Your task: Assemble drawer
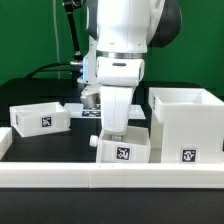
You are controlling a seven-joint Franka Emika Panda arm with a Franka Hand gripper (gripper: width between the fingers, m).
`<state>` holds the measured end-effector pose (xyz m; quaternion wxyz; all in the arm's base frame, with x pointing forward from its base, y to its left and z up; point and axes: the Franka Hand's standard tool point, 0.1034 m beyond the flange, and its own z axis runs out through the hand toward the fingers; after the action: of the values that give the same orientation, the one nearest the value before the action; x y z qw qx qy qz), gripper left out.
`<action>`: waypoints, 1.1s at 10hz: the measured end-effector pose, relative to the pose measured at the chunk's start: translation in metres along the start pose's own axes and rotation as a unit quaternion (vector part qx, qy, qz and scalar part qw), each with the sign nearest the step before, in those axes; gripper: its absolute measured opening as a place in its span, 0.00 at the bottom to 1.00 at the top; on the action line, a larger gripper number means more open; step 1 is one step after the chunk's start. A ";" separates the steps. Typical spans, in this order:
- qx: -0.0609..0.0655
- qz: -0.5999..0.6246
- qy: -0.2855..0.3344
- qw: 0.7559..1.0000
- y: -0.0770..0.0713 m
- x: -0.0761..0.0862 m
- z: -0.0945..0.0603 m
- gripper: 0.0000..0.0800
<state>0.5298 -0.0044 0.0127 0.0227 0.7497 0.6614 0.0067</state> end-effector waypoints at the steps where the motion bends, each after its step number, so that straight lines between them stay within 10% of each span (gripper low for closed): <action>1: 0.002 -0.001 -0.002 1.000 0.002 0.000 -0.001 0.05; 11: 0.007 -0.020 0.035 0.999 0.005 -0.031 0.003 0.05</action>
Offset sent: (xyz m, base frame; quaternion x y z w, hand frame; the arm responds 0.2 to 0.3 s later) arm 0.0000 0.0000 0.0000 0.0000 0.0650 0.0000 0.9979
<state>0.5307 -0.0360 0.0106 -0.0057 0.7360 0.6763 0.0278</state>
